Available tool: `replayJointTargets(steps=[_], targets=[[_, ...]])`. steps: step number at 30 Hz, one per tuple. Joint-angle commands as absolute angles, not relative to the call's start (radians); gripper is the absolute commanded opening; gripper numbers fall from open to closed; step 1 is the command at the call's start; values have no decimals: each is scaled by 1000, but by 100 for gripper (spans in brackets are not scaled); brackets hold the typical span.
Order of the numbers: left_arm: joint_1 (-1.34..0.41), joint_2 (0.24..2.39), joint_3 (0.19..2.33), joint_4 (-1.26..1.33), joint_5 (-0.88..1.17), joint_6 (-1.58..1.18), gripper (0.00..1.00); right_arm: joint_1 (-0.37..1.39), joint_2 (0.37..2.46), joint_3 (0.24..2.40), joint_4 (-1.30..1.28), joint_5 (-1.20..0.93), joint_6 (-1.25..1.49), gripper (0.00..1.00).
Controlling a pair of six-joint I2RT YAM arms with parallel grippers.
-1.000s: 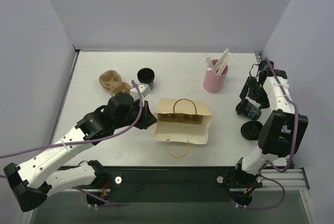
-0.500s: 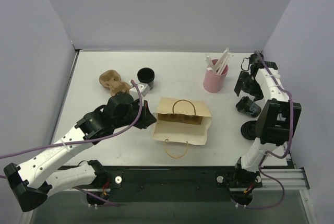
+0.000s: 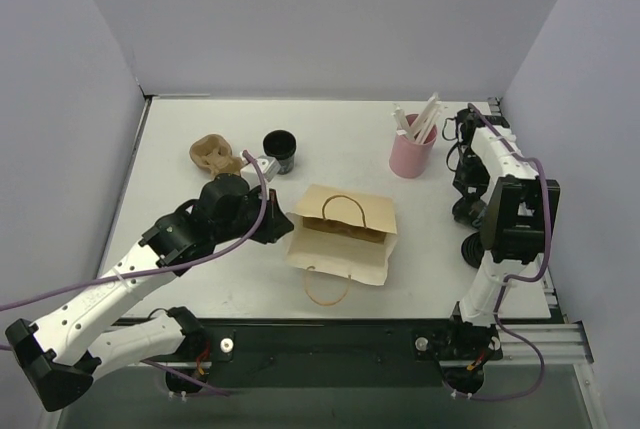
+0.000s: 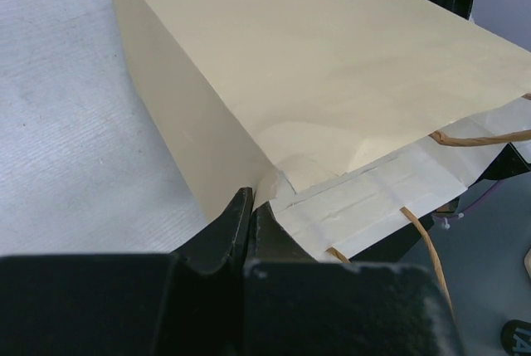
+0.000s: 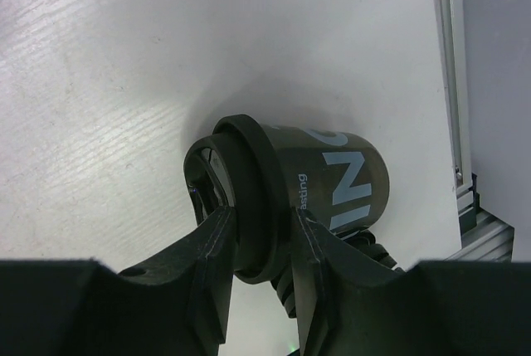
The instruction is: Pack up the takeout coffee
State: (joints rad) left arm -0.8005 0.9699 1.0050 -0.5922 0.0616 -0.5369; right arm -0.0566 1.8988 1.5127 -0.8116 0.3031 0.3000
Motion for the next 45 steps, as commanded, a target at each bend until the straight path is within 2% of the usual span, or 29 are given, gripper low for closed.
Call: replayJointTargets(steps=[1, 9, 15, 20, 25, 27, 34, 40, 45], targets=[[-779, 946, 1019, -583, 84, -515, 0, -55, 1850, 1499, -867, 333, 295, 26], [-765, 934, 1019, -575, 97, -514, 0, -41, 1789, 1483, -831, 247, 284, 22], [-758, 928, 1043, -587, 103, -511, 0, -34, 1632, 1413, -727, 53, 291, 21], [-744, 942, 1091, -614, 118, -511, 0, -34, 1425, 1208, -466, -272, 360, 21], [-735, 951, 1114, -630, 135, -496, 0, -35, 1257, 903, -177, -448, 472, 23], [-732, 956, 1120, -633, 141, -491, 0, -43, 1235, 846, -80, -506, 505, 23], [-727, 997, 1155, -658, 156, -454, 0, -81, 1178, 638, 124, -565, 597, 23], [-718, 1006, 1172, -681, 161, -428, 0, -182, 1105, 581, 52, -568, 562, 23], [-710, 1003, 1172, -684, 166, -422, 0, -235, 1068, 564, 5, -574, 535, 36]])
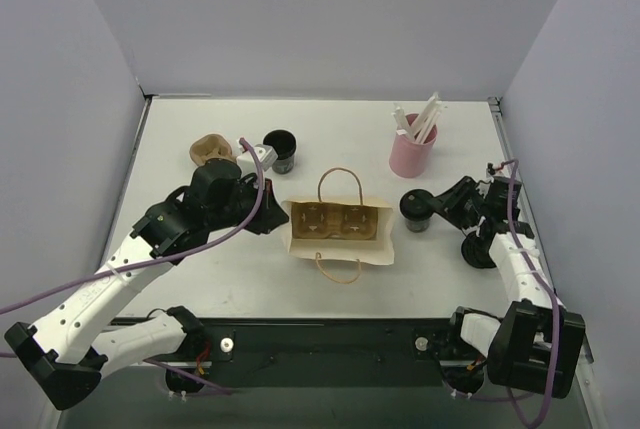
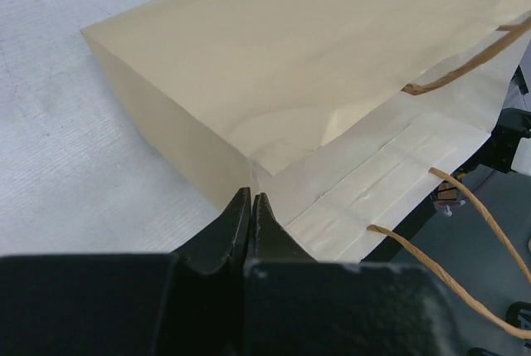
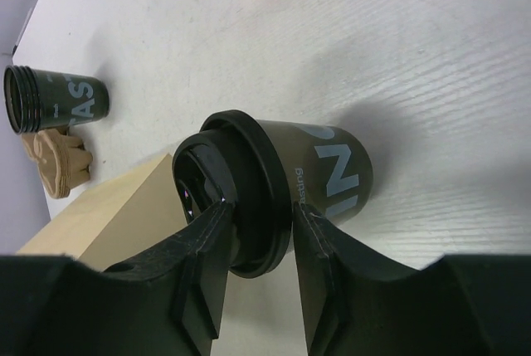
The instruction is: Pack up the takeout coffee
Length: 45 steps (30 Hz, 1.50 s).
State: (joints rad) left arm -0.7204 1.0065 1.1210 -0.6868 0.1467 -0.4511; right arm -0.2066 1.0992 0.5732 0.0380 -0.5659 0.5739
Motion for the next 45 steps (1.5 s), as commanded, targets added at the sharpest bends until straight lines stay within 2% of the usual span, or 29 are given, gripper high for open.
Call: replayJointTargets(steps=[1, 2, 8, 12, 16, 18, 22, 33, 45], targets=[[-709, 1003, 1173, -684, 167, -422, 0, -238, 1066, 569, -24, -575, 537, 39], [-707, 1003, 1175, -686, 167, -422, 0, -241, 1062, 577, -29, -574, 535, 45], [-699, 994, 1177, -684, 166, -419, 0, -250, 1031, 652, -142, -506, 509, 56], [-696, 989, 1175, -683, 164, -419, 0, -245, 1012, 756, -344, -381, 457, 62], [-696, 980, 1163, -673, 172, -423, 0, -183, 1041, 882, -462, -229, 333, 71], [-696, 977, 1140, -667, 178, -429, 0, -95, 1090, 928, -504, -154, 279, 75], [-696, 966, 1111, -661, 184, -436, 0, -22, 1198, 1035, -580, -153, 186, 87], [-693, 951, 1095, -657, 192, -445, 0, 104, 1371, 1167, -693, -198, -14, 93], [-692, 950, 1103, -663, 186, -445, 0, 198, 1485, 1223, -721, -20, -43, 94]])
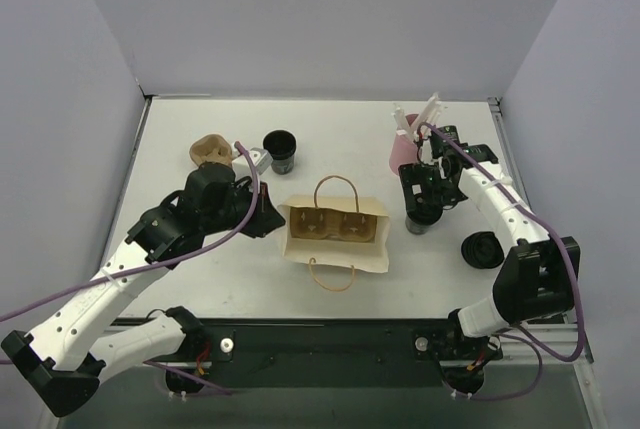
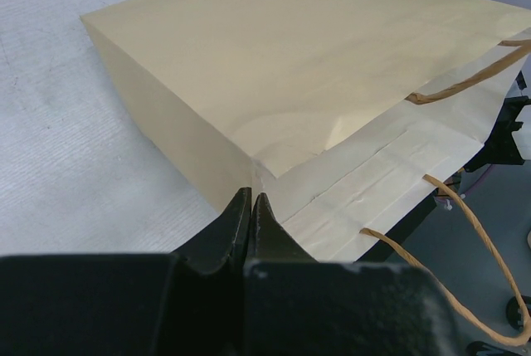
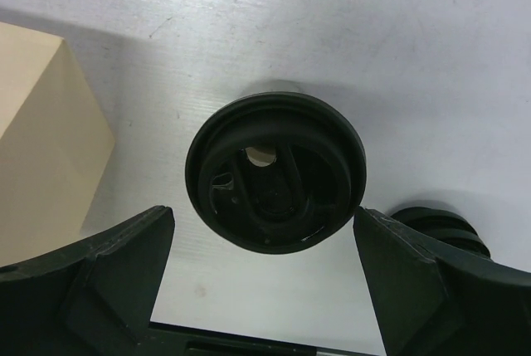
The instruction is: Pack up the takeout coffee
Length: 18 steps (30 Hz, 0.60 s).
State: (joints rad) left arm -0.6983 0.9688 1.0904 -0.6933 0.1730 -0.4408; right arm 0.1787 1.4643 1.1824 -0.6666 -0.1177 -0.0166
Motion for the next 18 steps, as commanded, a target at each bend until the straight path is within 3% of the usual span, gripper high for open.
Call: replayJointTargets(steps=[1, 18], targets=[[-692, 950, 1104, -664, 184, -445, 0, 199, 1494, 1227, -722, -15, -43, 94], [-692, 951, 1103, -657, 178, -453, 0, 201, 1560, 1244, -710, -14, -26, 81]])
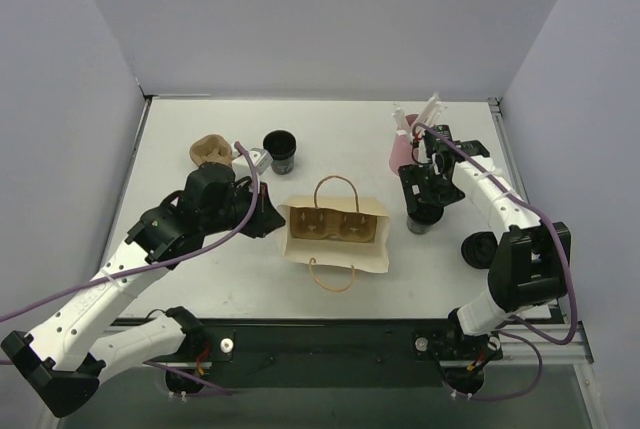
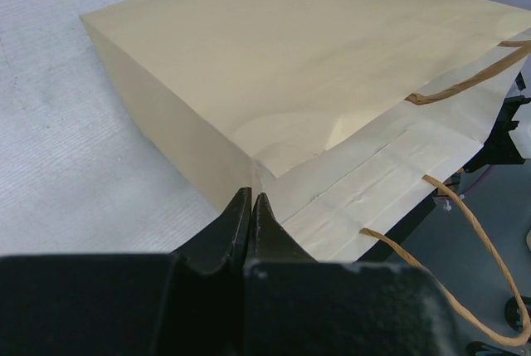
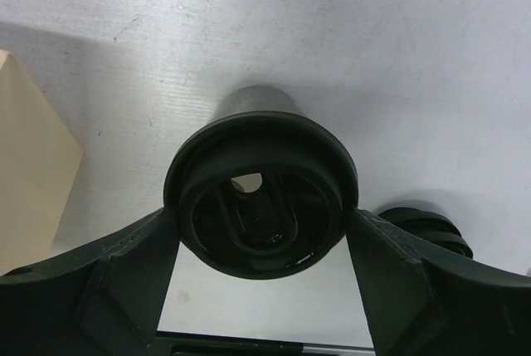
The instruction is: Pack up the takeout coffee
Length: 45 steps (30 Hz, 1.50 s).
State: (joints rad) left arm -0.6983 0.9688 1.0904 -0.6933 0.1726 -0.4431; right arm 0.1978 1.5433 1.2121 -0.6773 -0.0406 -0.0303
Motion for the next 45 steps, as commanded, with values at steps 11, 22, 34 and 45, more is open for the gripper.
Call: replayJointTargets(steps=[11, 22, 34, 45], targets=[[-692, 951, 1108, -658, 176, -462, 0, 202, 1545, 1220, -706, -3, -14, 53], [-692, 979, 1135, -666, 178, -463, 0, 232, 1370, 1422, -863, 8, 58, 43], [-690, 1014, 1189, -686, 178, -488, 0, 478, 1155, 1819, -960, -78, 78, 41], [-689, 1054, 1215, -709, 207, -482, 0, 801, 1023, 1747, -787, -273, 170, 37]])
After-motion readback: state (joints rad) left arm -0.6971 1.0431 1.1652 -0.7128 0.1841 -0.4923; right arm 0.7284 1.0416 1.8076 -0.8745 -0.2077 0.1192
